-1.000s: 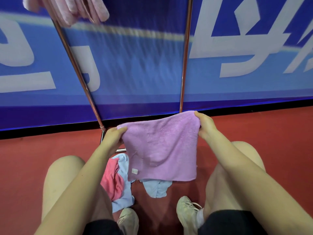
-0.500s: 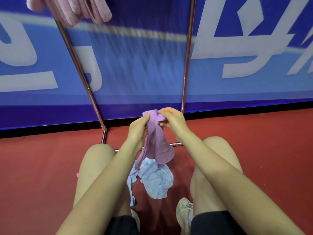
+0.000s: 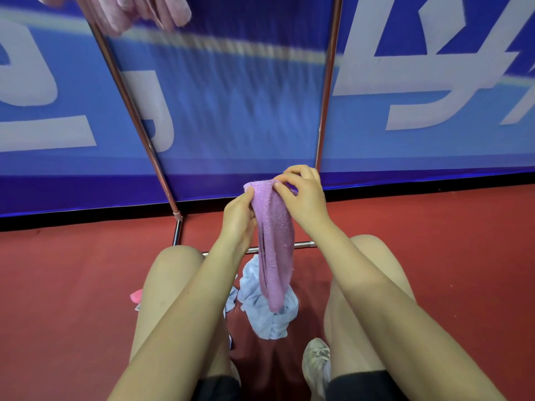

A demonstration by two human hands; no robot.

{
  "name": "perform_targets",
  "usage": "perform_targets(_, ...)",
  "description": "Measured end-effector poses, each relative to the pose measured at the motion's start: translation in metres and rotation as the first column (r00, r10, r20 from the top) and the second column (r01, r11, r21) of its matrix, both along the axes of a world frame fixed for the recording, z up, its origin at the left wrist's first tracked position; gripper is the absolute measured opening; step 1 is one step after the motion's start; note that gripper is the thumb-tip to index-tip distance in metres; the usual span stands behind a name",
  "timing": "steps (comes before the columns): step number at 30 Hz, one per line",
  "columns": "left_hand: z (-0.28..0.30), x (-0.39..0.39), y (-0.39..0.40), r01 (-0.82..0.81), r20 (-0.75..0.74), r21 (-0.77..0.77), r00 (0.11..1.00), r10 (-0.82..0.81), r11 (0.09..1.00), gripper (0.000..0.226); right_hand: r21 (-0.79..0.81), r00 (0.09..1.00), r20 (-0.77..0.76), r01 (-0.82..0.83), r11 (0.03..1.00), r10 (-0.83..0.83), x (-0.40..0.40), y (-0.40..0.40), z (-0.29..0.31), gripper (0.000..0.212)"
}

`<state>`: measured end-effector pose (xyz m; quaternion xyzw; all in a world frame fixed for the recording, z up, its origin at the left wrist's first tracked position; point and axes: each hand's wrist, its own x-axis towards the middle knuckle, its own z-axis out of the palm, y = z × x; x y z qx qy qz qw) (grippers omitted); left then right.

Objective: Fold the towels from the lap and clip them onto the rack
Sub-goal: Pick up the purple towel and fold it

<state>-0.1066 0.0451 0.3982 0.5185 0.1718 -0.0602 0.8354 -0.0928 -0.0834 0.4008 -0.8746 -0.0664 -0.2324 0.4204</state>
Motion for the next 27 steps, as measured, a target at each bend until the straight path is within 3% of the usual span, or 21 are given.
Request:
perform_targets(4, -0.002, 0.002, 0.003, -0.063, -0.001, 0.095, 0.998, 0.064, 0.993, 0.024, 0.091, 0.984, -0.109, -0.128, 0.988, 0.137, -0.004, 0.003, 0.003, 0.013)
perform_targets(7, 0.001, -0.004, -0.001, 0.010, 0.046, 0.155, 0.999, -0.017, 0.988, 0.027, 0.122, 0.976, -0.125, -0.161, 0.979, 0.176, -0.008, 0.010, 0.003, 0.014)
perform_targets(13, 0.007, -0.009, -0.007, 0.046, 0.026, 0.211, 0.998, -0.053, 0.976, 0.029, 0.337, 0.966, -0.221, -0.049, 0.940, 0.130, -0.006, 0.015, 0.003, 0.003)
perform_targets(18, 0.005, -0.013, -0.006, 0.074, 0.113, 0.306, 0.987, -0.113, 0.949, 0.031, 0.432, 0.936, -0.322, 0.012, 0.902, 0.141, -0.005, 0.013, 0.004, 0.015)
perform_targets(23, 0.001, -0.014, 0.002, 0.026, 0.113, 0.326, 0.991, -0.066, 0.945, 0.024, 0.408, 0.906, -0.340, -0.101, 0.907, 0.253, -0.011, 0.010, 0.006, 0.012)
perform_targets(27, 0.001, -0.012, 0.014, -0.015, 0.149, 0.340, 0.988, -0.038, 0.940, 0.029, 0.252, 0.861, -0.424, -0.185, 0.950, 0.281, -0.015, 0.006, -0.004, 0.011)
